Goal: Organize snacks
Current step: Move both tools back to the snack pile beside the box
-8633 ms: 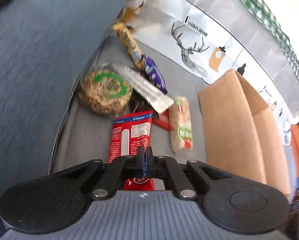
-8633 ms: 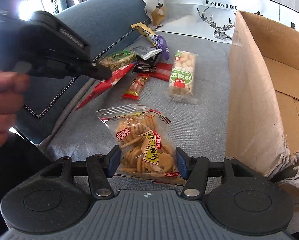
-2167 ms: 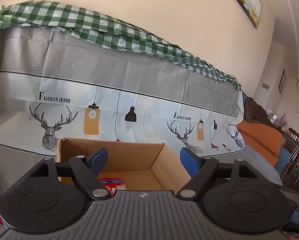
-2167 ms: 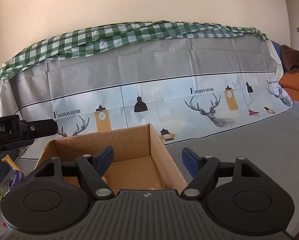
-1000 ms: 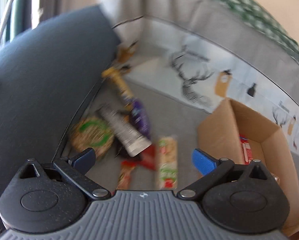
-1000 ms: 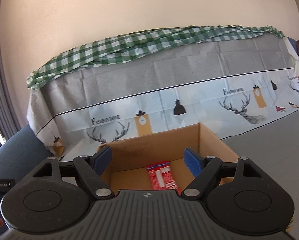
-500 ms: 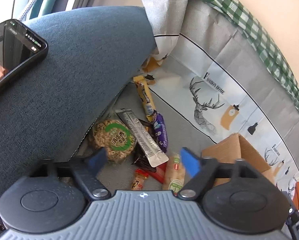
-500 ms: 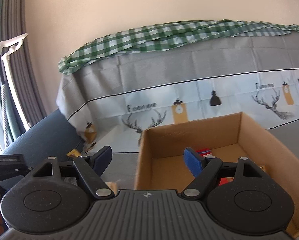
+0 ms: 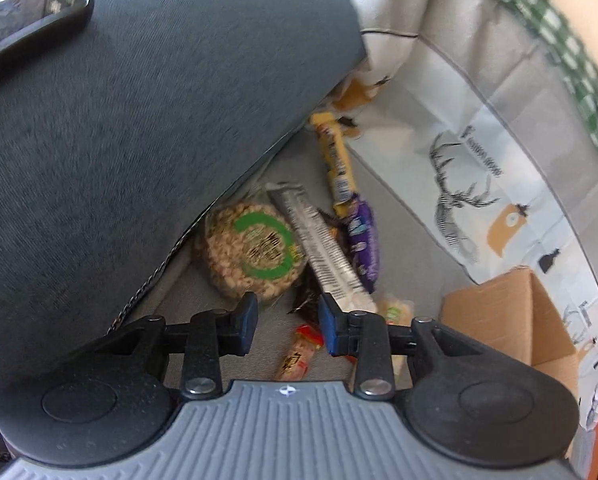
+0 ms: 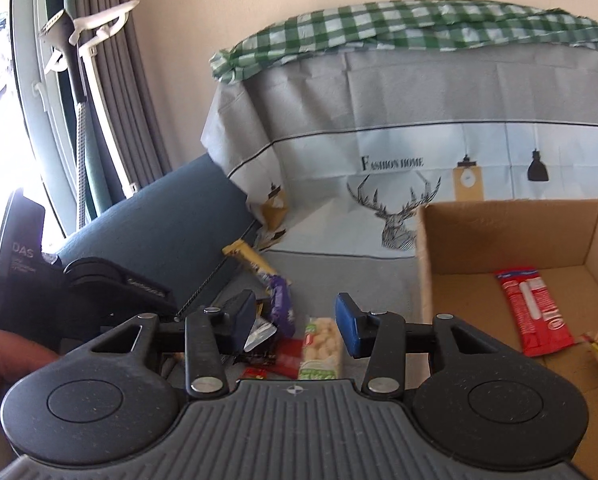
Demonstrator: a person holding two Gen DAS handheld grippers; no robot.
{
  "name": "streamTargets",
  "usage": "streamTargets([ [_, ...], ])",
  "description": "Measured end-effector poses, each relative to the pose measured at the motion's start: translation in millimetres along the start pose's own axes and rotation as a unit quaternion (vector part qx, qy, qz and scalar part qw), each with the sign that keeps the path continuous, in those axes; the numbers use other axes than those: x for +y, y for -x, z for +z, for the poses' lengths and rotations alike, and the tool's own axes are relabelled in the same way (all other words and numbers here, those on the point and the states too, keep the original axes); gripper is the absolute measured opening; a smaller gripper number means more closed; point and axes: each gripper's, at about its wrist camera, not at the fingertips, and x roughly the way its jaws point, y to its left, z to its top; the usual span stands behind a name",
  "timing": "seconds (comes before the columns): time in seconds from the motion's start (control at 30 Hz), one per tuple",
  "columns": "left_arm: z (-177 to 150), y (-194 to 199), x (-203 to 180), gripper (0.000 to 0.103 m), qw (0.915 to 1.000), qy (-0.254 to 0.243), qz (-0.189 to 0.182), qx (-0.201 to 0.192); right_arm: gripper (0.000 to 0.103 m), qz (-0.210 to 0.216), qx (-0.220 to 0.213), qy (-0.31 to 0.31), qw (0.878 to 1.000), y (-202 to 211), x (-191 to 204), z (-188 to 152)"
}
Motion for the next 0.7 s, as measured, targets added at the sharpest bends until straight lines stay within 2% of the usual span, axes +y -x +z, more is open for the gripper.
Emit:
streamTargets([
  [0.03, 0.2, -3.4, 0.8, 0.041, 1.0, 0.006, 0.003, 0.005, 0.048, 0.001, 0.007, 0.001, 1.0, -4.9, 2.0, -1.5],
  [0.13, 1.0, -12.7, 1.7, 0.059, 0.9995, 0.021, 0.018, 0.015, 0.051, 0.003, 0.026, 0.003, 1.0, -20.2, 5.9, -5.6],
  [0.2, 2.9, -17.8, 0.6, 0.064, 0.9991, 0.024, 0.029, 0.016, 0.058, -0.002, 0.039, 0.004, 0.999, -31.8, 7.6, -7.7],
  [0.27, 4.9, -22.7, 1.0, 0.072, 0.9986, 0.034, 0.037, 0.014, 0.059, -0.011, 0.053, 0.003, 0.999, -43.3, 8.5, -9.1],
  [0.33, 7.8, -29.7, 1.0, 0.073, 0.9981, 0.044, 0.039, 0.016, 0.06, -0.018, 0.068, -0.005, 0.998, -55.2, 6.9, -10.6],
  [0.43, 13.6, -41.1, 3.0, 0.083, 0.9964, 0.062, 0.053, 0.021, 0.065, -0.025, 0.094, -0.021, 0.995, -73.0, 4.5, -15.3],
  [0.53, 19.3, -54.7, 6.2, 0.084, 0.9938, 0.09, 0.056, 0.034, 0.067, -0.034, 0.121, -0.026, 0.992, -90.1, 4.7, -19.4],
  [0.7, 29.1, -70.8, 9.5, 0.084, 0.9903, 0.119, 0.065, 0.03, 0.071, -0.061, 0.161, -0.031, 0.985, -116.8, 0.7, -23.0],
])
